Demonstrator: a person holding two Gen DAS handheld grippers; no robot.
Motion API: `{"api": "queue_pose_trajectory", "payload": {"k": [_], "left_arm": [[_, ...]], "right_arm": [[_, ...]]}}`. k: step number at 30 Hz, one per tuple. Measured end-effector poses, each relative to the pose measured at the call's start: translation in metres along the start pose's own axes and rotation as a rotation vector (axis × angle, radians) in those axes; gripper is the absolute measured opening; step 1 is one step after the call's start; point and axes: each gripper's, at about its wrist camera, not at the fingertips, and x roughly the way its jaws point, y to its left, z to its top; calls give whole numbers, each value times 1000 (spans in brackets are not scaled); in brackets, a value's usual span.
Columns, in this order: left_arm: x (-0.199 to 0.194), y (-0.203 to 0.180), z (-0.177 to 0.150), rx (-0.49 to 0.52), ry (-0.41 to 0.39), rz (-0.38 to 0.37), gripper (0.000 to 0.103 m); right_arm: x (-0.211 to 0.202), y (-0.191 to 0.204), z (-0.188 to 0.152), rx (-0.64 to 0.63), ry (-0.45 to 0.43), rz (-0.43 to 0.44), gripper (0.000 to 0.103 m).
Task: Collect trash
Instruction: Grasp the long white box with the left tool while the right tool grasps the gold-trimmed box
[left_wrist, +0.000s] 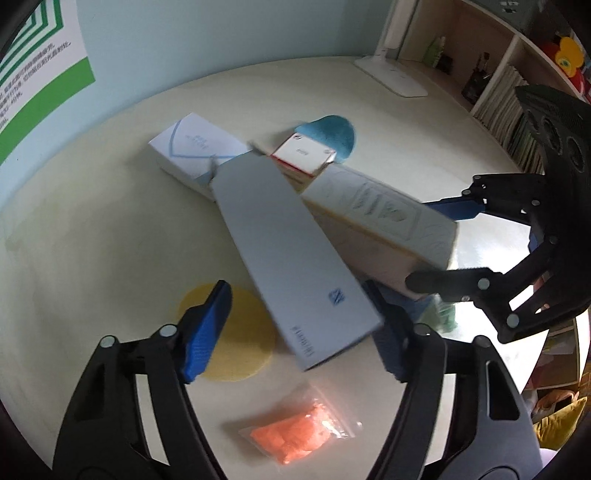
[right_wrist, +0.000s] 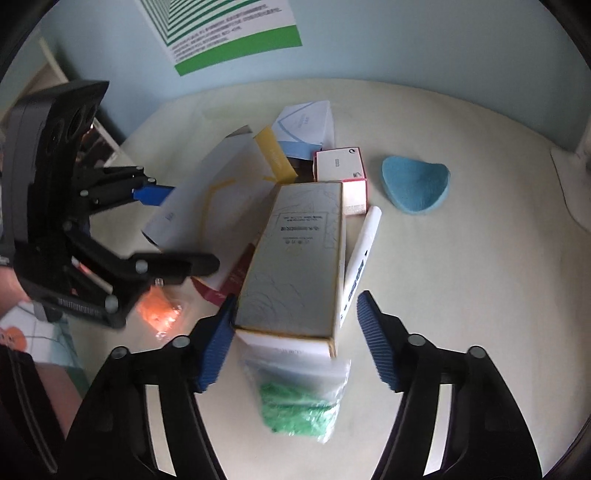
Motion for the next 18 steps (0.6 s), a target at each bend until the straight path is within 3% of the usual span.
{"api": "queue_pose_trajectory", "payload": {"k": [3,7,9,11,18], "left_arm": [[1,9,1,-18,8,4,64],[5,17,3,-45,12,5,61],[8,19,5,-50,19,-9,42],[8,22,5,-60,23,-37,33],[1,26,-1,-39,16,-22,32]], "right_arm": [[6,2,0,-18,4,-22,63],[10,1,1,-15,6,-59,50],[7,-6,2,27,-5,-64,49],[1,-12,2,76,-23,-42,49],[-25,-31,-1,226,-99,35,49]]}}
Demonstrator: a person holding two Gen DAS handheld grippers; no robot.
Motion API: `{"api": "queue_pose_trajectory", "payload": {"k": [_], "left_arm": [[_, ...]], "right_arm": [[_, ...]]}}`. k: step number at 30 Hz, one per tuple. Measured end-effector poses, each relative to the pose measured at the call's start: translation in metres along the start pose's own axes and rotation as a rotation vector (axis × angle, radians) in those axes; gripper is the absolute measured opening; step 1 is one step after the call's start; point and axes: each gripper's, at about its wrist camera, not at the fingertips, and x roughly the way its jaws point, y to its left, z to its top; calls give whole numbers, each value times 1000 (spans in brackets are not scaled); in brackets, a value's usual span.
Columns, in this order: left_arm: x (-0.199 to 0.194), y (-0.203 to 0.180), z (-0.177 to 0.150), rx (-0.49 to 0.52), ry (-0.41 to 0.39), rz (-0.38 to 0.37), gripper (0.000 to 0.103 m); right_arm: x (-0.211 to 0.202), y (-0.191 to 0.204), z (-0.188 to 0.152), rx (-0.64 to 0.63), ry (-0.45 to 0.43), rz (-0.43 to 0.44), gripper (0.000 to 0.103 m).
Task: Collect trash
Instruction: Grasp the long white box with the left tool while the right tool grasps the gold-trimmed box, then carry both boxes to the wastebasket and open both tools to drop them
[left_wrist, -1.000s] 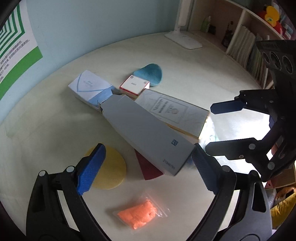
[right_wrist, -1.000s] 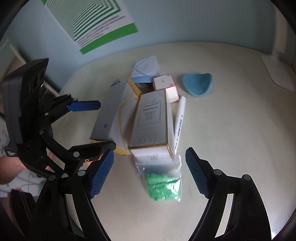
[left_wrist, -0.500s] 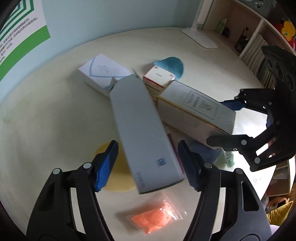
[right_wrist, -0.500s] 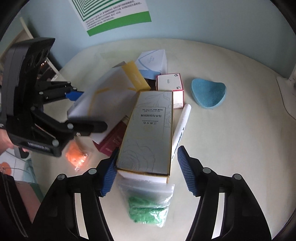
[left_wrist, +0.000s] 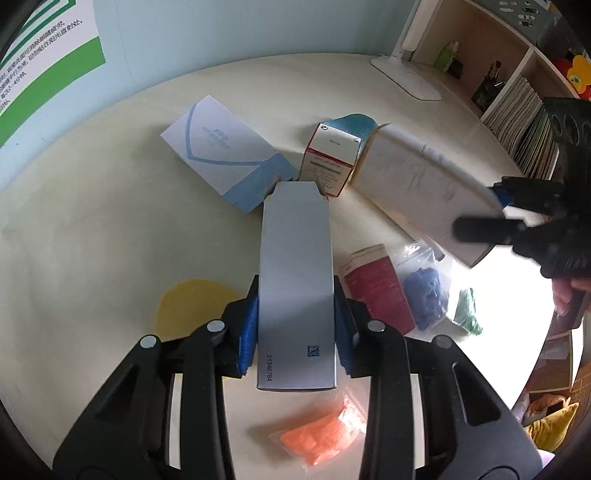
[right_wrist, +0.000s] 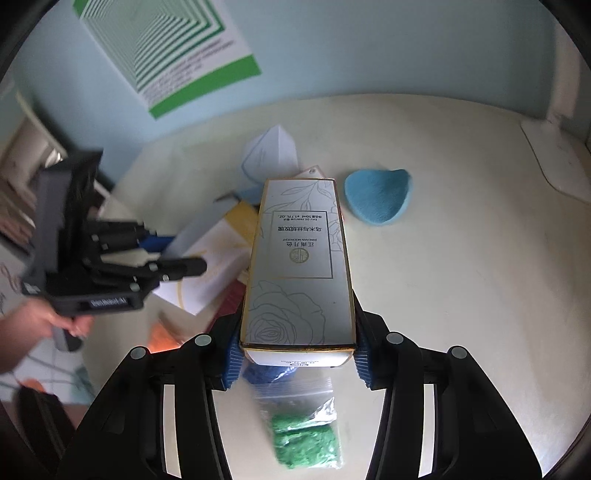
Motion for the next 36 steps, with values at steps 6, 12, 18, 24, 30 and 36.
{"api": "queue_pose_trajectory", "payload": {"k": [6,12,18,24,30,36], "left_arm": [[-27,1,-9,1,-34,-27,32],[-55,-7,-20,77,-46,-62,32],[-63,-29,-34,181,-36,-100,32],[-68,-66,-58,343,-10,-176,32],[-69,-110,-94,530,45,-272,32],[-66,-160,-136,681,121,-355,32]], "right_arm": [[-33,-10,-12,125,-86,51,49],[-64,-6,-39,202,-133,48,49],[-86,10,-84,270,-164,-25,49],[-108,34,-149,402,-222,-109,49],[-131,65,-231,575,-292,-202,49],[-158,91,-326,771,-358,-267,49]]}}
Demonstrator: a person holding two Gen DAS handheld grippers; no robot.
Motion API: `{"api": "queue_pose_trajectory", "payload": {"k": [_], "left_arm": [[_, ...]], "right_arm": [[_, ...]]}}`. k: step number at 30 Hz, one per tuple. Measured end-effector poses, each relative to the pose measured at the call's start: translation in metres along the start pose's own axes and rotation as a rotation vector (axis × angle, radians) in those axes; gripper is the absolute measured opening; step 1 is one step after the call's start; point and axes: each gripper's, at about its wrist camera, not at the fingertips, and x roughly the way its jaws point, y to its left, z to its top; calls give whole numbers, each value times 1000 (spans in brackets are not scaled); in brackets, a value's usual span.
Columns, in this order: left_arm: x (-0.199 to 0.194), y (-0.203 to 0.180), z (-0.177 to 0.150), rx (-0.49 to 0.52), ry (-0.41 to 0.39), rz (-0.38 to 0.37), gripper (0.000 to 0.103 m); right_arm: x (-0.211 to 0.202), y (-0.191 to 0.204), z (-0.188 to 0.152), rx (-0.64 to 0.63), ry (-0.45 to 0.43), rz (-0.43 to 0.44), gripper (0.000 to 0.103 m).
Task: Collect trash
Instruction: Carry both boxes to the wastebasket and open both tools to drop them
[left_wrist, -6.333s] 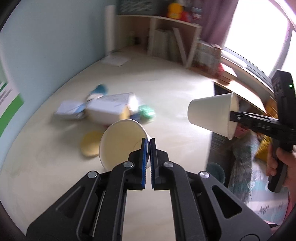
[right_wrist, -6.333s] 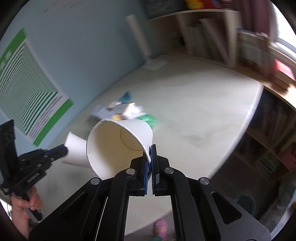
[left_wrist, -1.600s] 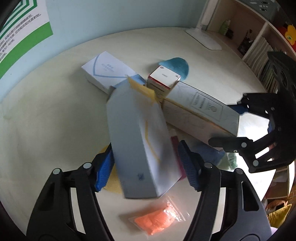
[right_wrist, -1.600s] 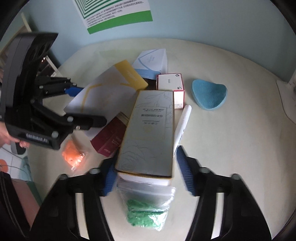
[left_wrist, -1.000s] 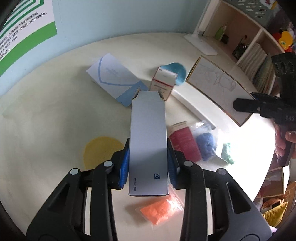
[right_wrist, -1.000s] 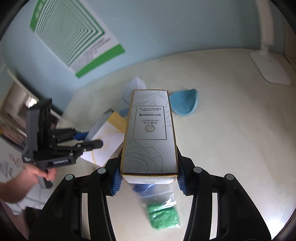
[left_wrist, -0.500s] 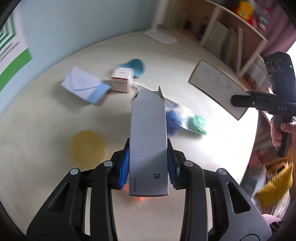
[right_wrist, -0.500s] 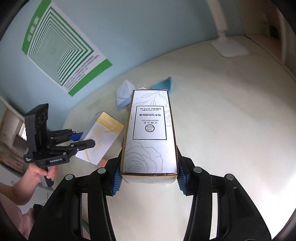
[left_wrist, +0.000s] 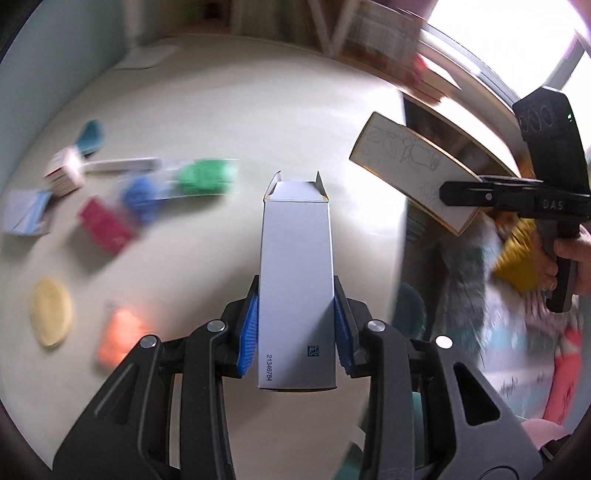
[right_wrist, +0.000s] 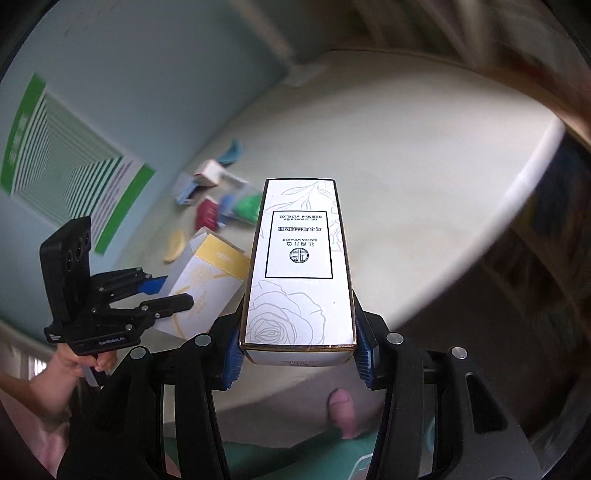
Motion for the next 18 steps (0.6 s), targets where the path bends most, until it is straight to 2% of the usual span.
{"api": "queue_pose_trajectory", "payload": {"k": [7,11,16,18], "left_arm": [[31,-84,5,146,55,-65,32],[53,-135,8,204,99,-101,32],[89,-208,4,292,163,-149,32],[111,-237,1,321,224,-167,32]], "right_arm": [[-55,-65,-67,153,-52,-62,49],[-90,-106,-99,218,-89,-64,49],[-114,-154,-141,292,-79,-77,49],[-117,-177,-161,339,-62,-83,49]]}}
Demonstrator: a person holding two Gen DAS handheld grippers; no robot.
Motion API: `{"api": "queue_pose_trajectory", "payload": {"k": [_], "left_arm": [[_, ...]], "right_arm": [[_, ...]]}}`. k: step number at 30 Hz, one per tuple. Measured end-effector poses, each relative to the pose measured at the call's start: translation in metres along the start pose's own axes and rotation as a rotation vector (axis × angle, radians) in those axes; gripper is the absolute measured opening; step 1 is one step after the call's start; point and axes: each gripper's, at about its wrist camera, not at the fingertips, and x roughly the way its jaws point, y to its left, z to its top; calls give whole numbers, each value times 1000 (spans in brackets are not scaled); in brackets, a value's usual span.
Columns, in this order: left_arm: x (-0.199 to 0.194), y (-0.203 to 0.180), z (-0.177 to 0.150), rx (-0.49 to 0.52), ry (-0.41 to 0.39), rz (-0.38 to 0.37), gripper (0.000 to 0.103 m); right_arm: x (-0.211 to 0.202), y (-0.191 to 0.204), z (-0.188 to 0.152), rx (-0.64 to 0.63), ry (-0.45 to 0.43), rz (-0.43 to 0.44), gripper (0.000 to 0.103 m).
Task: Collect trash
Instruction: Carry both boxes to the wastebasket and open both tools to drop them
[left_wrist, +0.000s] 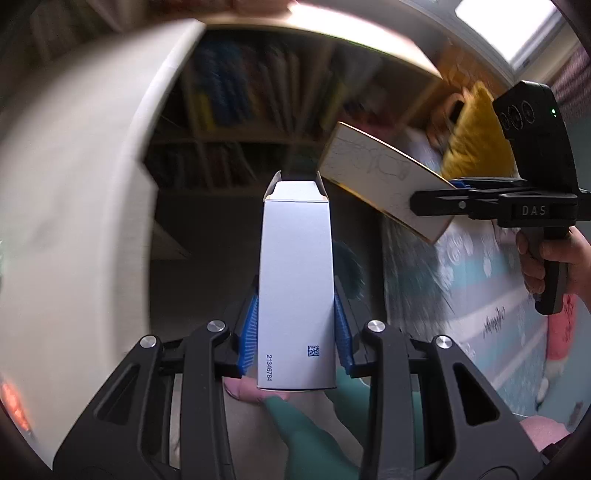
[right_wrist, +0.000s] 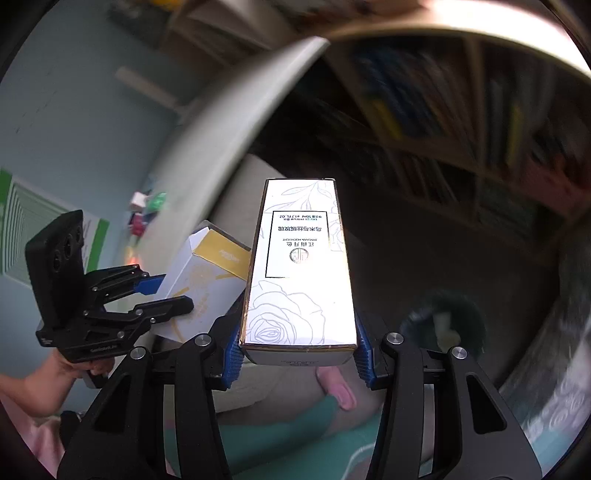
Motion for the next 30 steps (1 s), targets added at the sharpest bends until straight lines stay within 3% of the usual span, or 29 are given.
{"api": "queue_pose_trajectory", "payload": {"k": [10,20,22,23,25,30], "left_arm": [[112,-75,27,128,203,-42,32],[202,-87,32,200,352,-20,32],[218,-89,34,213,382,-6,37],[223,-92,35,230,391,8,44],[228,-98,33,270,400,23,56],[229,-99,36,297,397,34,59]], "right_arm": [[6,-117,-60,221,66,-22,49],[41,-175,-92,354,127,-31,51],[46,-180,-93,378,126,-44,58],[46,-182,-94,391,119,-49,64],[45,-188,-97,408,109,-59,64],[38,-195,-99,424,102,-76,65]]}}
